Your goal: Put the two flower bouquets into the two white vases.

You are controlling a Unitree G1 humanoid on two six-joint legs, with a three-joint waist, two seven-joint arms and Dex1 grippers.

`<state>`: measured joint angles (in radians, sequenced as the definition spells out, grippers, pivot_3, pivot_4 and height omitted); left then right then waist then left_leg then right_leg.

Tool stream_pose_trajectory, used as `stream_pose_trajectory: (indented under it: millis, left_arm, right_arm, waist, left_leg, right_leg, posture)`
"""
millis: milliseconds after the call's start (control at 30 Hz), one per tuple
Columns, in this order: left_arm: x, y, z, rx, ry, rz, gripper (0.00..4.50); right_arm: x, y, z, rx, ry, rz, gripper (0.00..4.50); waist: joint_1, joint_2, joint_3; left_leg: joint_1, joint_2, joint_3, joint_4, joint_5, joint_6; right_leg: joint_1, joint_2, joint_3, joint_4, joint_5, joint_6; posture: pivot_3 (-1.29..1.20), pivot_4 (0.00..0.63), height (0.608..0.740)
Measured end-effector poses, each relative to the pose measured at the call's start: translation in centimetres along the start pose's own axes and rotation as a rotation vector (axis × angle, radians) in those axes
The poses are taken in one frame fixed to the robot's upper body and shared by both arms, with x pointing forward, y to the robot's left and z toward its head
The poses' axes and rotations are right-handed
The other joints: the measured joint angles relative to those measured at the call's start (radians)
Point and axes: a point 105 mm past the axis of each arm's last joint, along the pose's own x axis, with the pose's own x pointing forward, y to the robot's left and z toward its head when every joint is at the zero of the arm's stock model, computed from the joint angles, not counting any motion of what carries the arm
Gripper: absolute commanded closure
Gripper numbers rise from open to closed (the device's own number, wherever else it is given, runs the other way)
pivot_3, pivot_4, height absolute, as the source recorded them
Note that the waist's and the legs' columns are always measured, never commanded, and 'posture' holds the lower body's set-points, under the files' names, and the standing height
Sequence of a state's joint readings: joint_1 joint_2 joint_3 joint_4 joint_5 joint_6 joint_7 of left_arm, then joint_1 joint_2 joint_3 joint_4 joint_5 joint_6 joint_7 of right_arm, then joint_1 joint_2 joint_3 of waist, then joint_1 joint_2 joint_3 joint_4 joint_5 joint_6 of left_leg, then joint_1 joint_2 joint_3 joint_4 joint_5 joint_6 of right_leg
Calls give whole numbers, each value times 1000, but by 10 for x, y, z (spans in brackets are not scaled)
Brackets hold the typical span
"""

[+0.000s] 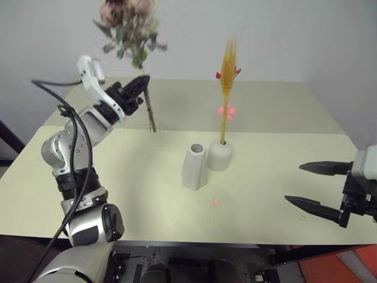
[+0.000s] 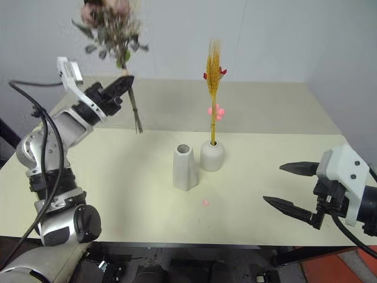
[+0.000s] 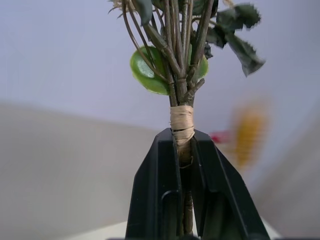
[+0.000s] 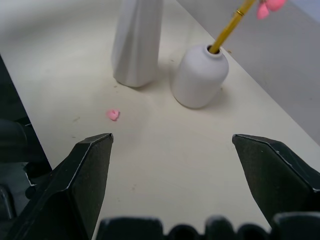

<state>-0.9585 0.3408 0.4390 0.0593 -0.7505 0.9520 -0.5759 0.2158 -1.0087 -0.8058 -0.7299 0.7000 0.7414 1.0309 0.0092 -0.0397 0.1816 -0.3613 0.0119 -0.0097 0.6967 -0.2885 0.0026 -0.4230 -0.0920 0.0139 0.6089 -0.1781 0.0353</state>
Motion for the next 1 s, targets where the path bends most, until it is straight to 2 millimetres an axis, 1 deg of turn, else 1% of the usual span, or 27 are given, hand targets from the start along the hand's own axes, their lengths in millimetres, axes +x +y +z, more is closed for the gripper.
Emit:
stream_pose_trajectory:
  millis: [133, 200, 267, 367, 467, 567, 767, 900, 1000]
  left_arm:
    - [15, -34, -20, 23, 86, -242, 4456]
    - [19, -44, -27, 36, 109, -311, 4456]
    - [23, -49, -33, 49, 116, -349, 4456]
    - [28, -53, -37, 60, 84, -389, 4456]
    - [30, -56, -36, 70, 46, -425, 4456]
    - [30, -54, -38, 57, 30, -441, 4456]
    - [36, -52, -53, 41, 42, -470, 4456]
    - [37, -47, -62, 12, 53, -455, 4456]
    - [38, -47, -69, 2, 56, -463, 4456]
  right_arm:
    - [-1, 2, 1, -8, -12, -41, 0]
    - [-3, 4, -1, 0, -10, -59, 0]
    - [-6, 7, -4, 8, -5, -77, 0]
    - [-10, 9, -3, 1, 0, -96, 0]
    - [-12, 10, -2, -9, 3, -121, 0]
    - [-13, 10, -2, -14, 2, -136, 0]
    - [-14, 11, -3, -15, 8, -152, 0]
    - [-15, 12, -2, -32, 9, -162, 0]
    - [-15, 12, -2, -32, 9, -171, 0]
  waist:
    - [0, 0, 0]
    - [0, 0, 0]
    - [-2, 0, 0]
    - [-2, 0, 0]
    - [-5, 0, 0]
    - [-5, 0, 0]
    - [0, 0, 0]
    - [-2, 0, 0]
    - [0, 0, 0]
  left_leg:
    - [0, 0, 0, 0, 0, 0]
    - [-1, 0, 0, 0, 0, 0]
    - [-1, 0, 0, 0, 0, 0]
    - [-1, 0, 0, 0, 0, 0]
    - [-1, 0, 0, 0, 0, 0]
    - [-1, 0, 0, 0, 0, 1]
    - [-1, 0, 0, 0, 0, 1]
    - [-1, 0, 0, 0, 0, 1]
    - [-1, 0, 0, 0, 0, 1]
  right_leg:
    - [0, 0, 0, 0, 0, 0]
    - [-1, 0, 0, 0, 0, 0]
    - [0, 0, 1, 0, 0, 0]
    - [1, 0, 1, 0, 0, 0]
    - [0, 1, 1, 0, -1, 0]
    - [0, 1, 1, 0, -1, 0]
    - [0, 1, 1, -1, -1, 0]
    - [0, 1, 1, -1, -1, 0]
    - [0, 1, 1, -1, -1, 0]
  posture:
    - [0, 150, 740]
    - [0, 150, 740]
    - [0, 150, 740]
    - [0, 150, 740]
    - [0, 150, 740]
    - [0, 150, 740]
    - [0, 150, 740]
    - [0, 150, 740]
    - [0, 150, 740]
